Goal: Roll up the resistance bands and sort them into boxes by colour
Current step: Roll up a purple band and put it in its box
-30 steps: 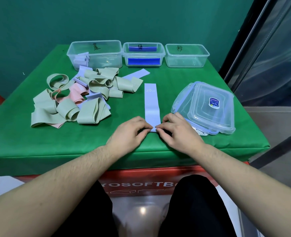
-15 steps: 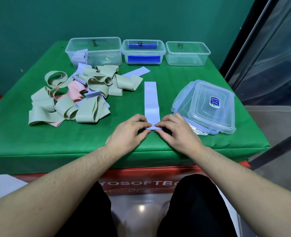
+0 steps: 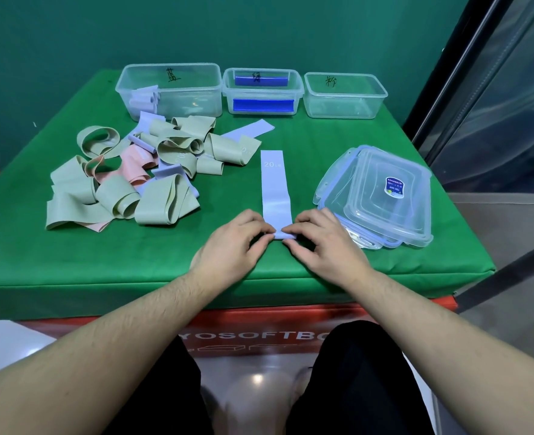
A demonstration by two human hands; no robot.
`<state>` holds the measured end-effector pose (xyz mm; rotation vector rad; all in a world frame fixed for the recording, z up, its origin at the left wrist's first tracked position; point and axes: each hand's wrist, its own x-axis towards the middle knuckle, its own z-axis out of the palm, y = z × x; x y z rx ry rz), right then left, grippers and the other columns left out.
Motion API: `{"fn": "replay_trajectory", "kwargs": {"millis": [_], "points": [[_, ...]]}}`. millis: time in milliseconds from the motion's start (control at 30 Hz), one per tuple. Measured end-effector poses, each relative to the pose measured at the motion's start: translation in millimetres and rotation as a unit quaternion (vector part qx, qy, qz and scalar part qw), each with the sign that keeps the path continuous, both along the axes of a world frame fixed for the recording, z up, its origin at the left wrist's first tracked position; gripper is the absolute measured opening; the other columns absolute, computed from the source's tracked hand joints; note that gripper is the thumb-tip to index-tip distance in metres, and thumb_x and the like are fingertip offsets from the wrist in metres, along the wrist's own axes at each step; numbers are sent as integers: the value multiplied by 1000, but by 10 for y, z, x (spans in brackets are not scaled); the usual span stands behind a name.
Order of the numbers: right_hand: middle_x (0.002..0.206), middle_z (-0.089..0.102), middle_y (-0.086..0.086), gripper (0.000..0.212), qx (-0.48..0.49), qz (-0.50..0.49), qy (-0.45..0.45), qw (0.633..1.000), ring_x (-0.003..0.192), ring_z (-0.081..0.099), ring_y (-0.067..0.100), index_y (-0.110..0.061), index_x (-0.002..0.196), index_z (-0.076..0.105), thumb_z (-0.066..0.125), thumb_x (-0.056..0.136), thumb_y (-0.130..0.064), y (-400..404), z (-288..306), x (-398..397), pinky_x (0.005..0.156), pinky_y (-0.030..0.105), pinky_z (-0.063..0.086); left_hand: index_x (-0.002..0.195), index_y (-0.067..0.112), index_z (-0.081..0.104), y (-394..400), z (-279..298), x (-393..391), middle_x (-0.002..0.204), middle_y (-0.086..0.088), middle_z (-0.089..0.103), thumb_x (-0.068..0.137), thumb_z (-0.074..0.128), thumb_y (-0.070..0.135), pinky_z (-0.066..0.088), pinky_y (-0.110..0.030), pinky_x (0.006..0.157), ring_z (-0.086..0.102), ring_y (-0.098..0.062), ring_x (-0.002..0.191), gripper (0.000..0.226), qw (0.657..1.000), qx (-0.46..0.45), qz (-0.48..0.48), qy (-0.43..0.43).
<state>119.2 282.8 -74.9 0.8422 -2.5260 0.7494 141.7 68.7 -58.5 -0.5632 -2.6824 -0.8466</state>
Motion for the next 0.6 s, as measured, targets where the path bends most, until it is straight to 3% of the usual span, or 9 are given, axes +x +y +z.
{"fn": "replay_trajectory", "kwargs": {"millis": [100,233,333,467,533,600], "points": [[97,62,-4,23,-8,11,0,1000,90,51,16,-15,111,73,65,95,-29,6,6,12,86,28,42,107,23,72,-6,-11,-6,104,12,61,90,69,34,33,-9,65,50,11,73,20,1000,7,-3,-1],[97,66,-5,16,-26,27,0,999,90,55,18,-16,107,70,67,94,-26,14,24,22,84,32,45,103,20,73,-17,-5,8,97,9,65,88,73,24,30,2,67,47,21,76,16,999,30,-16,8],[96,64,-4,13,-15,28,4,999,90,54,19,-16,102,70,66,94,-25,12,24,25,84,33,44,100,20,72,-5,-9,8,94,9,64,89,72,25,34,-1,68,47,18,75,12,999,26,-19,24],[99,60,-2,21,-19,17,-2,1000,91,52,17,-15,103,71,68,91,-32,3,21,12,86,28,41,103,22,71,8,-37,19,102,12,59,89,70,30,45,-25,64,46,0,66,16,1000,5,6,19],[99,61,-3,21,-22,21,-9,1000,92,52,17,-16,105,71,66,92,-31,8,12,2,86,29,43,104,21,71,9,-44,14,105,11,58,89,70,31,43,-25,63,48,6,64,19,1000,5,8,15],[98,62,-5,19,-28,23,-10,999,91,53,16,-16,106,72,66,94,-29,15,1,0,85,31,44,105,20,72,10,-44,9,105,10,61,86,73,30,38,-17,64,49,13,67,21,1000,4,2,15]]}}
